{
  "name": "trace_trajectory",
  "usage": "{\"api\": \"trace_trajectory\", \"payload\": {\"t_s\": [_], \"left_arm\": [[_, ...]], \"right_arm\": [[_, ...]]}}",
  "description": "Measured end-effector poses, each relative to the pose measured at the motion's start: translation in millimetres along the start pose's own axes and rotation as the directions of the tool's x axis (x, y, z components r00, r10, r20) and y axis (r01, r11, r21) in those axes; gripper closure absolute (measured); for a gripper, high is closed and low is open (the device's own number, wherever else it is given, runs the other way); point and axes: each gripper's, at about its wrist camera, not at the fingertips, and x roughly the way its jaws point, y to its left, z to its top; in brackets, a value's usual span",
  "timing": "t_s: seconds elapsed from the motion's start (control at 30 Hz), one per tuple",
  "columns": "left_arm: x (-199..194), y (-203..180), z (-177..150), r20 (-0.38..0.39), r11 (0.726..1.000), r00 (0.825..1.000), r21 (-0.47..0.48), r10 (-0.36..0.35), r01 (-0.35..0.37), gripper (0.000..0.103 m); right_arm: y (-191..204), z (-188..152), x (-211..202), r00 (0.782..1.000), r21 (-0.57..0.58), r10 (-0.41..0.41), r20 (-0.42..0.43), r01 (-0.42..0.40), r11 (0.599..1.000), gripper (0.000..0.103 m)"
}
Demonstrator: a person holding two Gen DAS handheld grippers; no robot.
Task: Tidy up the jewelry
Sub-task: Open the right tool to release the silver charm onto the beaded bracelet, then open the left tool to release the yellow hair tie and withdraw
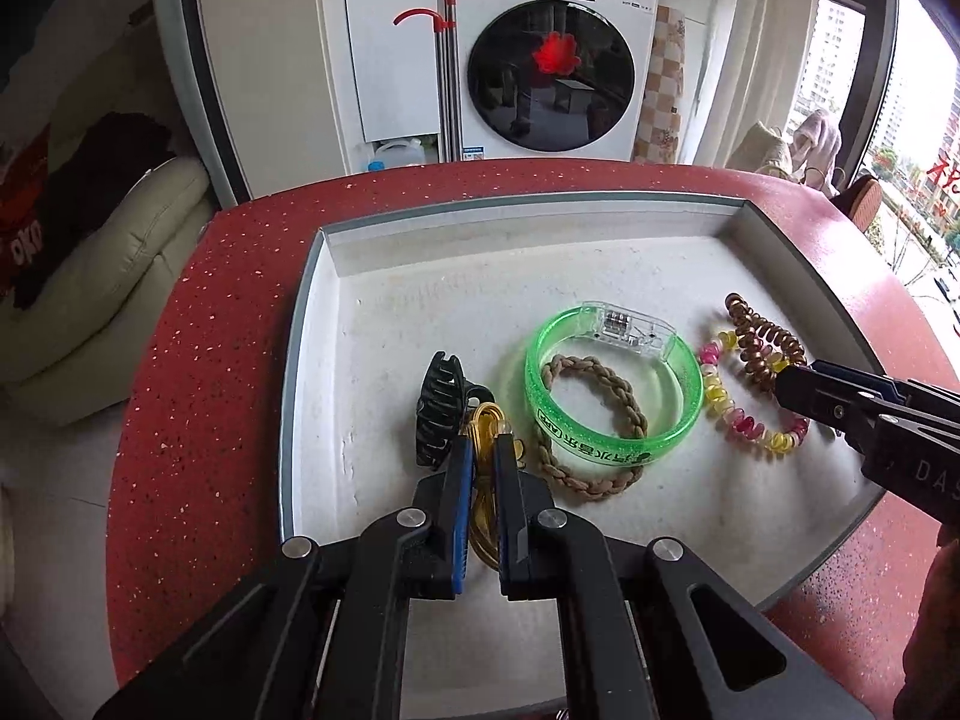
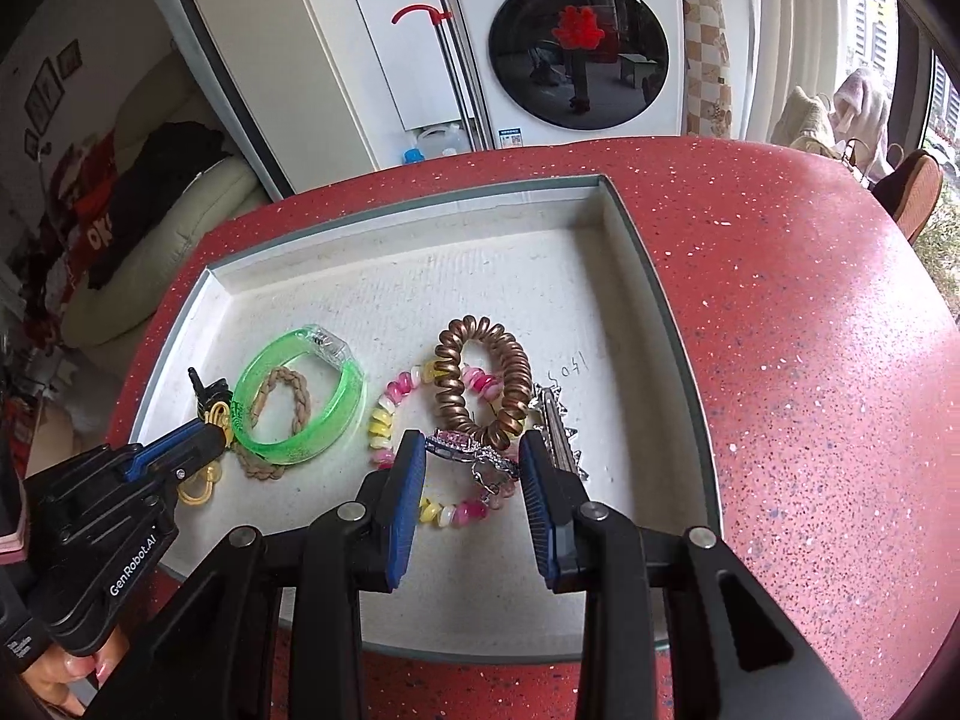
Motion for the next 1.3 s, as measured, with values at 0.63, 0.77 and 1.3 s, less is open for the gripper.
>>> {"api": "trace_trajectory", "payload": {"t_s": [0.63, 0.77, 1.3], "left_arm": [[-4.2, 1.1, -5.2, 0.049, 0.999, 0.997, -0.004, 0.054, -0.054, 0.078], [-6.4, 0.7, -5.3, 0.05, 0.998, 0.997, -0.007, 0.063, -0.062, 0.078], [-24.5, -3.6, -4.0, 0.082, 0.997, 0.994, -0.013, 0.078, -0.077, 0.078]], "right_arm": [[8.7, -11.4, -0.2, 0.999, -0.031, -0.025, 0.029, 0.025, 0.999, 0.055], [9.8, -11.3, -3.2, 0.999, -0.029, -0.006, 0.032, 0.007, 1.0, 0.048], [11.8, -10.3, -28.0, 0.996, -0.016, 0.027, 0.08, -0.026, 1.0, 0.041]]}}
